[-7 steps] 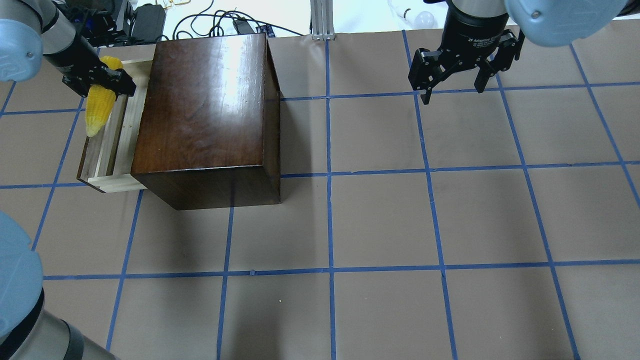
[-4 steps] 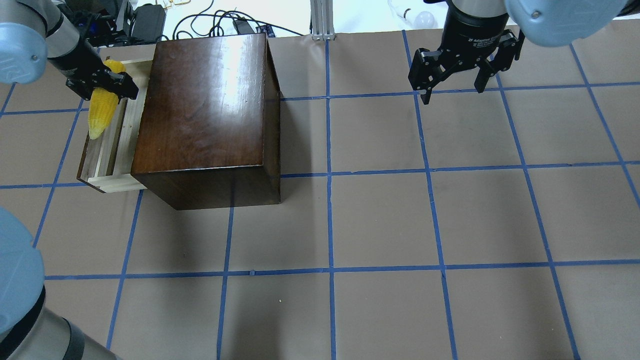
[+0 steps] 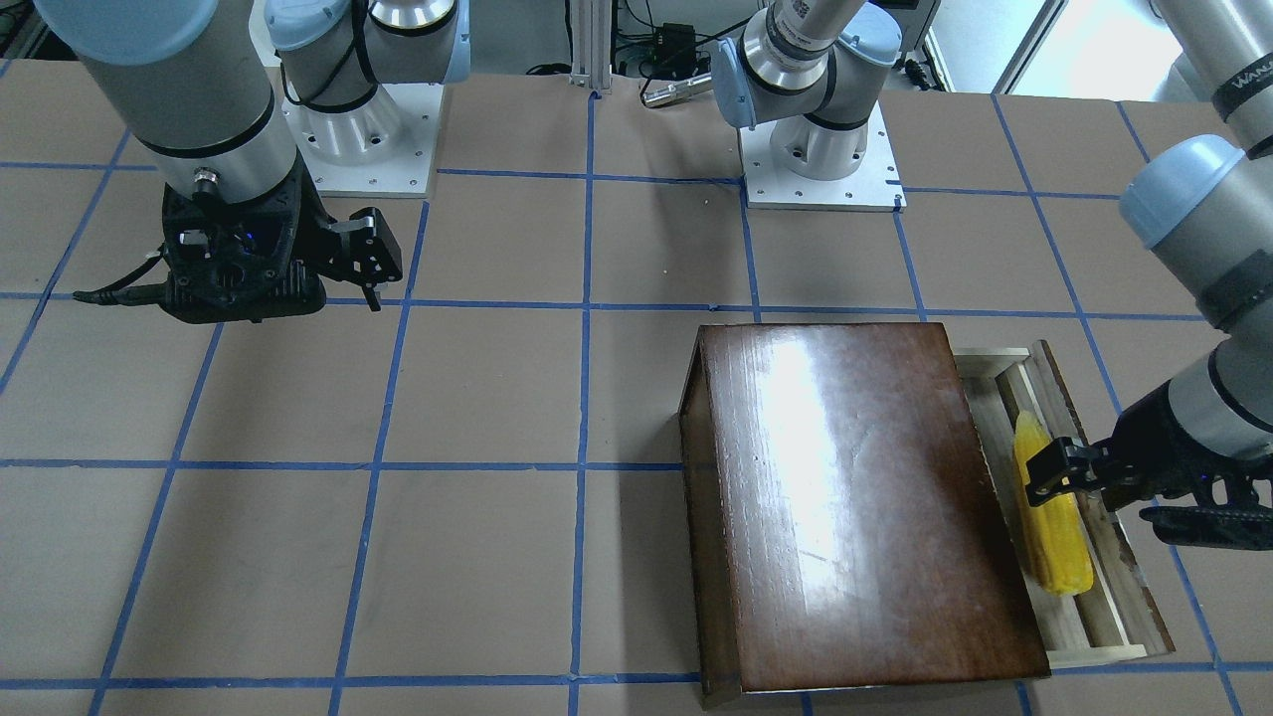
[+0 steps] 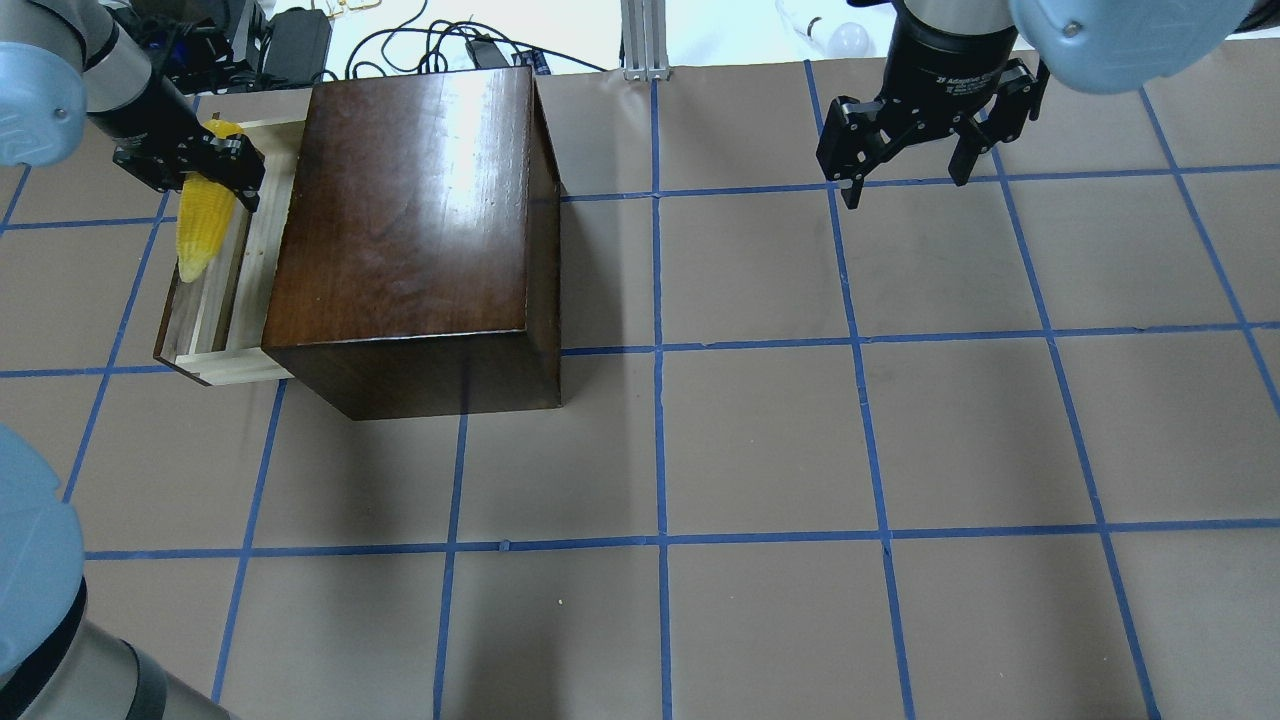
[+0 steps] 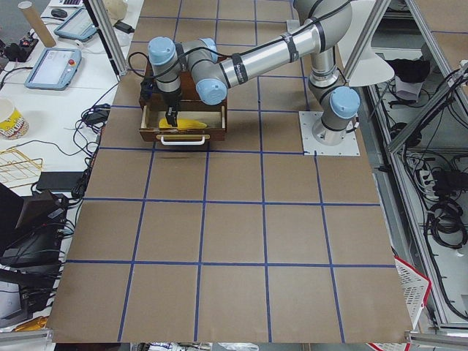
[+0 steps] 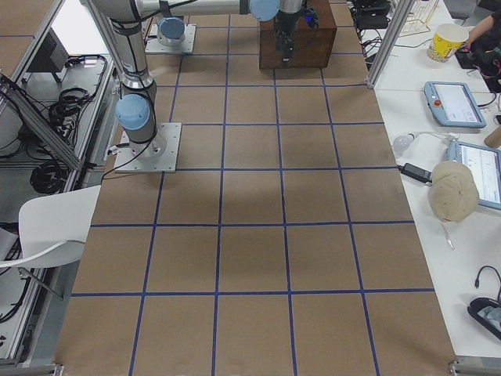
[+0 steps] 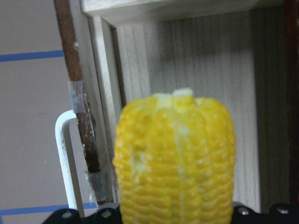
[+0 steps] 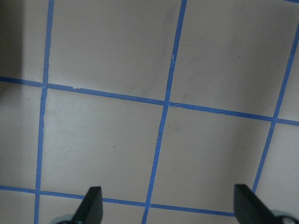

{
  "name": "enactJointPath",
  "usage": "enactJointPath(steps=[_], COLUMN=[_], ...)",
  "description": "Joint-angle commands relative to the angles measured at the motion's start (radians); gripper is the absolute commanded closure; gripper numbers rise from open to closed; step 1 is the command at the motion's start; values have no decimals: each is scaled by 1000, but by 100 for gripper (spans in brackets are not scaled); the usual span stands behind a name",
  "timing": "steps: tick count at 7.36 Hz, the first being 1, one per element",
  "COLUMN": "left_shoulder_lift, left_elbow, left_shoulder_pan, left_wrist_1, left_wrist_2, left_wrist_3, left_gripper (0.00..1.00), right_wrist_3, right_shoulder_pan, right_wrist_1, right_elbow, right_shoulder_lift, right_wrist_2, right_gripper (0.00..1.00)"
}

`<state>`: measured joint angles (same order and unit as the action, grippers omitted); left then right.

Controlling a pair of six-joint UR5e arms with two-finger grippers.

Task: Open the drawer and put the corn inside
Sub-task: 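Lower the corn into the drawer and open the left gripper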

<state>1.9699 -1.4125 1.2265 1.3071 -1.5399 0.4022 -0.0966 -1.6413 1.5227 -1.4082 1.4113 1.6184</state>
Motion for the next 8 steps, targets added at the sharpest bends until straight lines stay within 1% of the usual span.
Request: enactJointPath(steps=[1, 3, 6, 7, 8], left_shoulder_lift=[-9, -32, -139, -181, -215], left_elbow=[7, 10, 17, 17, 6], left_shoulder_pan=[-1, 1, 33, 91, 158], left_wrist_1=[9, 27, 156, 190, 207], left_wrist_2=[0, 0, 4, -5, -5], left_wrist_3=[1, 0, -14, -31, -108], left_gripper=[19, 19, 17, 16, 14], right_wrist_3=[0, 2, 0, 0, 0], right_shoulder_pan=[0, 0, 0, 0, 0], right_wrist_1=[-1, -1, 1, 1, -1], right_elbow=[0, 0, 0, 0, 0], right_shoulder_lift=[0, 0, 0, 0, 0], right_wrist_2=[0, 0, 0, 0, 0], right_gripper=[0, 0, 0, 0, 0])
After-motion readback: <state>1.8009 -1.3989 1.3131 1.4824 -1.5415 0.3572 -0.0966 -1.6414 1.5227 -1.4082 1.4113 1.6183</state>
